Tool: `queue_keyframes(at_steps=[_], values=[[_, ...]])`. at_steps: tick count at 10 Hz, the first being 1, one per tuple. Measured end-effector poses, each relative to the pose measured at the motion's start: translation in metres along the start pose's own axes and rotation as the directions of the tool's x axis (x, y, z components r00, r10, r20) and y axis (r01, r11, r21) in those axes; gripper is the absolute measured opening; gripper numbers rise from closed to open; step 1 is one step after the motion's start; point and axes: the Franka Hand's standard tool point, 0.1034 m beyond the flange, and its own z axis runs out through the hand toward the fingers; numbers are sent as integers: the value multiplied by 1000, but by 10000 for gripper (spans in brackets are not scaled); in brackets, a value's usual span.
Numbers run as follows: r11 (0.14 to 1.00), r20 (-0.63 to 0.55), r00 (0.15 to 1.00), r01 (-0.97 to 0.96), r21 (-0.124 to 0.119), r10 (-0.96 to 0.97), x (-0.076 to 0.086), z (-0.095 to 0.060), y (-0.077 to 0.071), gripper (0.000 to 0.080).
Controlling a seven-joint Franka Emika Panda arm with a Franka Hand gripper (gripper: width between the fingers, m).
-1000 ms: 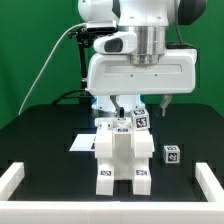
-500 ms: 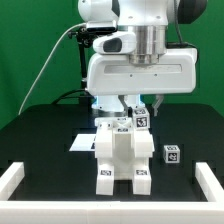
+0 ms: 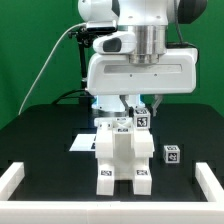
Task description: Assemble chair
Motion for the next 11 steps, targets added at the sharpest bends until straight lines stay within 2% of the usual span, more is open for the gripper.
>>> queue_keyframes(at_steps=[4, 5, 9, 11], values=[[959, 1, 959, -283, 2, 283, 0, 0, -1, 284], [920, 3, 920, -392, 8, 392, 0, 0, -2, 284], [826, 8, 826, -564, 15, 564, 0, 0, -3, 284], [716, 19, 716, -698, 24, 697, 0, 0, -6, 284]])
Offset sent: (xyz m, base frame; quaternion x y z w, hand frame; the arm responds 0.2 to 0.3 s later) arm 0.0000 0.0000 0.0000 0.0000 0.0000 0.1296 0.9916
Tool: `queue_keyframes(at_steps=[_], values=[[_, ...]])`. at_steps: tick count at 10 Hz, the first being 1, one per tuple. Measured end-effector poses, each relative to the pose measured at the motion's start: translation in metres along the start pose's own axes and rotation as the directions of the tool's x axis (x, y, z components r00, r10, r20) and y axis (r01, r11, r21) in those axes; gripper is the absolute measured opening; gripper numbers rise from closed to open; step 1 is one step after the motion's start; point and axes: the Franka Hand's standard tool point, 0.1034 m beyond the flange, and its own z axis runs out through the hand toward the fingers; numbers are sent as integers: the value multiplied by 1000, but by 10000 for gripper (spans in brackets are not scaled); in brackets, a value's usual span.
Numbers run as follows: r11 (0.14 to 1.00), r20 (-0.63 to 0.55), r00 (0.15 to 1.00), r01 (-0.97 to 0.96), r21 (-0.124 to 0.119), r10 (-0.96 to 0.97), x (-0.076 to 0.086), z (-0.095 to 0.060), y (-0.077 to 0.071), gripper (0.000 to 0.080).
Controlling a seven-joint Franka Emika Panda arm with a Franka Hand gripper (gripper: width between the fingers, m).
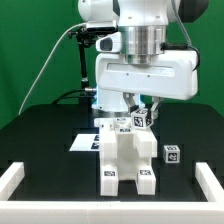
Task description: Assemble chair
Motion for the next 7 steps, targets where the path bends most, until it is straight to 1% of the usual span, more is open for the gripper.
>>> queue_keyframes(at_steps=[1, 3, 4, 5, 6, 7], values=[[997, 4, 997, -73, 5, 73, -1, 0, -1, 284], [1000, 4, 1000, -19, 6, 19, -1, 0, -1, 290], [1000, 4, 1000, 17, 7, -17, -3, 0, -4, 509], [981, -7, 981, 195, 6, -195, -3, -1, -8, 509], [929, -22, 929, 370, 4, -370, -4, -1, -11, 621], [884, -21, 884, 467, 2, -467, -5, -1, -11, 621]])
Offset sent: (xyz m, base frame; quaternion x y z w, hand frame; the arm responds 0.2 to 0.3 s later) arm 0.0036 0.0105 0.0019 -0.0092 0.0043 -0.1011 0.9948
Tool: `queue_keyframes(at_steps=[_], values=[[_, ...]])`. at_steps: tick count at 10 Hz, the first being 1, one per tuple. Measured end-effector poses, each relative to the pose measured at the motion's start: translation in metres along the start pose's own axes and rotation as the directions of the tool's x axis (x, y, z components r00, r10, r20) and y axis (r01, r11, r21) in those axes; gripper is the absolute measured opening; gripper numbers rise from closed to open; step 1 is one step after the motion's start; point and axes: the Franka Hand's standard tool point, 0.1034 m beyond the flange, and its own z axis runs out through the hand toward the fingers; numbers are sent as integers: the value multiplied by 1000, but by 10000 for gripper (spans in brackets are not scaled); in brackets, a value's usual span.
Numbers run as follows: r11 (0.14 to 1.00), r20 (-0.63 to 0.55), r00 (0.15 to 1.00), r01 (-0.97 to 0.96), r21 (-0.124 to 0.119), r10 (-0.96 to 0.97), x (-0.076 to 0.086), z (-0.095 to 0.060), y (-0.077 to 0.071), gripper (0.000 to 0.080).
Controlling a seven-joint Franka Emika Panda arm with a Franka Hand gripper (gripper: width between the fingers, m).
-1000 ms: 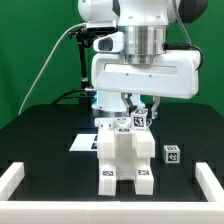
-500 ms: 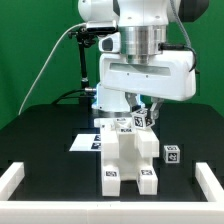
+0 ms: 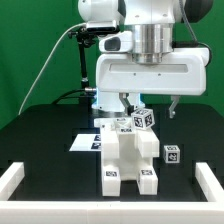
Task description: Assemble chair
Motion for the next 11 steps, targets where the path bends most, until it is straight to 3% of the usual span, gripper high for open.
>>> queue_keyframes(at_steps=[3, 7, 9, 10, 11], values=[[974, 2, 974, 226, -1, -226, 0, 1, 3, 648], [870, 15, 870, 493, 4, -493, -2, 2, 6, 648], [866, 22, 865, 501, 6, -501, -3, 3, 9, 648], [876, 22, 876, 482, 6, -482, -3, 3, 9, 526], [883, 22, 883, 469, 6, -469, -3, 3, 9, 526]])
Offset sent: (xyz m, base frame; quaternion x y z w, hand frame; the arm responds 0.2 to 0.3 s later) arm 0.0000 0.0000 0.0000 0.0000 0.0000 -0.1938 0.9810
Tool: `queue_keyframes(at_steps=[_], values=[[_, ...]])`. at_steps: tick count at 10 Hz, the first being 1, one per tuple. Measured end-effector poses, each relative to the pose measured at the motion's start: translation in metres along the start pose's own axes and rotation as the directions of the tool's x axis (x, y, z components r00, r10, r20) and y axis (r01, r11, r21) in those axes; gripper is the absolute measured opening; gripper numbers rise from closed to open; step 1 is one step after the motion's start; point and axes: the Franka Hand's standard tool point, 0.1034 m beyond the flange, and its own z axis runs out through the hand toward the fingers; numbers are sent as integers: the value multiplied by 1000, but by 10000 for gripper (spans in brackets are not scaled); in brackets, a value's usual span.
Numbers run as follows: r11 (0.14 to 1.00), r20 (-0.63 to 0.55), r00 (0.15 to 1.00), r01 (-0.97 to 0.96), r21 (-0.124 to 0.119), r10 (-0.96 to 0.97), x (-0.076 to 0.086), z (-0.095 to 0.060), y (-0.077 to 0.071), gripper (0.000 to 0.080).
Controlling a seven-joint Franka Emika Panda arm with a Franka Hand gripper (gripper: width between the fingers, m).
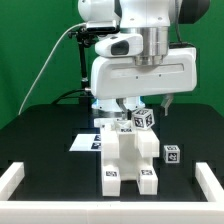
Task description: Assemble chair
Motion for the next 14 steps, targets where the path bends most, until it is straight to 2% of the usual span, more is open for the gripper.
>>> queue_keyframes(at_steps=[1, 5, 8, 11, 12, 13, 14], values=[[999, 0, 999, -52, 1, 52, 0, 0, 0, 389], [956, 0, 956, -295, 2, 295, 0, 0, -1, 387], [890, 0, 890, -457, 3, 457, 0, 0, -1, 387], [741, -8, 741, -671, 16, 671, 3, -1, -1, 389], [606, -16, 606, -794, 48, 795, 3, 1, 1, 389], [545, -24, 545, -835, 72, 838, 4, 1, 2, 389], [544, -23, 544, -836, 72, 839, 5, 1, 1, 390]])
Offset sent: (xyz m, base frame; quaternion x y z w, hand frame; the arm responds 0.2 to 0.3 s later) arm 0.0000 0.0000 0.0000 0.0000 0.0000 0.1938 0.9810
